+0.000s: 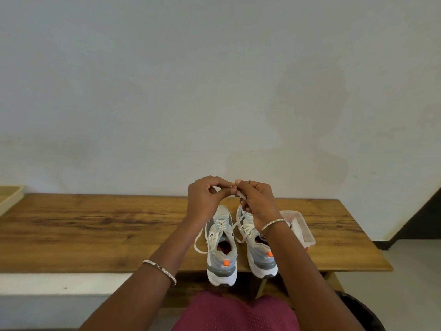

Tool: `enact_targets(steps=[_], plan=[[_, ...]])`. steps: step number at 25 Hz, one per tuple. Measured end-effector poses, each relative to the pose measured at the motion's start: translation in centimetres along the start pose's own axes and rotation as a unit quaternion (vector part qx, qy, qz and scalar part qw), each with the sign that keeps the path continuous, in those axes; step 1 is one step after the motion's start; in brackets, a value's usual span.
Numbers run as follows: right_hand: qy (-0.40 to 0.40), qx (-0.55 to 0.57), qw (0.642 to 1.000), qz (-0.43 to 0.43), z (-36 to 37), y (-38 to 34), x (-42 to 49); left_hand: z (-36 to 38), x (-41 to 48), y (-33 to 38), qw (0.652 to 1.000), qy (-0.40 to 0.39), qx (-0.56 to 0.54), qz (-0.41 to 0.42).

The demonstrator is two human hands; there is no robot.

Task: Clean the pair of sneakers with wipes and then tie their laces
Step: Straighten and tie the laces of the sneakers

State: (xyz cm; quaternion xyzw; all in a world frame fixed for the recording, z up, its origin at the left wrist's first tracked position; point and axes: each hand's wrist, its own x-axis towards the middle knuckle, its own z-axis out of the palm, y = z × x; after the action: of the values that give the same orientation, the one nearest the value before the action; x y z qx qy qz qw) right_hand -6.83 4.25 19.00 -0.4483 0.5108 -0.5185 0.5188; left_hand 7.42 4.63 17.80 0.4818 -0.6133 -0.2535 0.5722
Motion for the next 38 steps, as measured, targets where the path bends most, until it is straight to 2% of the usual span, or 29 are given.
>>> enact_targets(steps=[2, 3, 6, 7, 8, 9, 10, 12, 14, 16, 18, 22, 24, 25, 26, 28, 29, 30, 31, 32, 33, 34, 35, 36, 37, 38], plan=[[0.005, -0.054, 0.998, 0.018, 0.0, 0.0, 0.4, -0.5, 0.2, -0.7, 0.982, -0.022, 0.112, 0.151], [-0.004, -0.082, 0.996, 0.032, -0.1, -0.1, 0.6, -1.0, 0.4, -1.0, 0.959, -0.051, 0.177, 0.214], [-0.036, -0.11, 0.992, 0.058, -0.3, -0.4, 0.8, -1.9, 1.0, -2.2, 0.842, -0.111, 0.4, 0.345], [-0.046, -0.104, 0.992, 0.053, -0.5, -0.5, 0.8, -2.0, 1.1, -2.4, 0.812, -0.119, 0.449, 0.354], [-0.06, -0.103, 0.992, 0.039, -0.7, -0.6, 0.7, -2.1, 1.1, -2.2, 0.799, -0.126, 0.48, 0.339], [-0.079, -0.116, 0.99, 0.019, -0.9, -0.7, 0.6, -2.1, 1.2, -1.8, 0.804, -0.133, 0.493, 0.304], [-0.097, -0.144, 0.985, 0.0, -1.2, -0.8, 0.3, -2.3, 1.3, -1.3, 0.825, -0.133, 0.487, 0.253], [-0.105, -0.245, 0.963, -0.04, -1.8, -0.8, -0.3, -2.7, 1.9, -0.4, 0.893, -0.142, 0.41, 0.122], [-0.1, -0.339, 0.932, -0.086, -1.7, -0.9, -0.8, -2.7, 2.4, 0.4, 0.945, -0.172, 0.279, 0.015], [-0.109, -0.369, 0.913, -0.14, -1.0, -1.0, -0.9, -2.3, 2.6, 1.2, 0.966, -0.187, 0.163, -0.069], [-0.113, -0.333, 0.919, -0.178, -0.6, -1.3, -0.8, -2.3, 2.8, 2.0, 0.971, -0.178, 0.046, -0.153], [-0.115, -0.137, 0.975, -0.129, -0.1, -2.3, -0.2, -2.5, 4.1, 2.9, 0.944, -0.153, -0.139, -0.258], [-0.066, -0.01, 0.994, -0.084, -0.2, -2.1, 0.5, -2.4, 4.5, 1.8, 0.92, -0.112, -0.237, -0.29], [-0.025, 0.078, 0.996, -0.042, -0.8, -1.6, 1.1, -2.6, 4.6, 0.9, 0.897, -0.073, -0.305, -0.312], [0.014, 0.176, 0.984, 0.004, -2.0, -1.0, 1.8, -3.4, 4.7, -0.3, 0.859, -0.022, -0.387, -0.336], [0.069, 0.366, 0.926, 0.063, -5.8, 0.5, 3.1, -5.6, 4.9, -3.2, 0.775, 0.073, -0.515, -0.36], [0.094, 0.44, 0.89, 0.071, -7.7, 1.1, 3.8, -6.5, 4.9, -4.4, 0.768, 0.099, -0.521, -0.358], [0.119, 0.475, 0.869, 0.067, -9.3, 1.6, 4.3, -7.1, 5.0, -5.4, 0.796, 0.099, -0.485, -0.348], [0.138, 0.454, 0.878, 0.057, -10.2, 1.9, 4.6, -7.3, 5.1, -5.7, 0.847, 0.077, -0.415, -0.324], [0.149, 0.376, 0.914, 0.037, -10.5, 1.9, 4.9, -7.2, 5.2, -5.7, 0.905, 0.034, -0.313, -0.285], [0.149, 0.242, 0.959, -0.004, -10.3, 1.8, 5.1, -6.8, 5.3, -5.2, 0.955, -0.031, -0.184, -0.228], [0.131, 0.058, 0.988, -0.063, -9.6, 1.5, 5.1, -6.3, 5.5, -4.6, 0.981, -0.11, -0.035, -0.157], [0.091, -0.156, 0.975, -0.128, -8.8, 1.1, 5.0, -5.7, 5.8, -4.2, 0.97, -0.191, 0.124, -0.085], [0.037, -0.374, 0.911, -0.17, -8.2, 1.1, 5.3, -5.0, 5.9, -3.9, 0.924, -0.263, 0.275, -0.028], [-0.028, -0.557, 0.811, -0.178, -7.6, 1.3, 5.4, -4.4, 5.9, -3.7, 0.859, -0.316, 0.402, 0.011], [-0.089, -0.661, 0.728, -0.162, -7.3, 1.6, 5.6, -3.9, 5.9, -3.6, 0.804, -0.343, 0.484, 0.037]])
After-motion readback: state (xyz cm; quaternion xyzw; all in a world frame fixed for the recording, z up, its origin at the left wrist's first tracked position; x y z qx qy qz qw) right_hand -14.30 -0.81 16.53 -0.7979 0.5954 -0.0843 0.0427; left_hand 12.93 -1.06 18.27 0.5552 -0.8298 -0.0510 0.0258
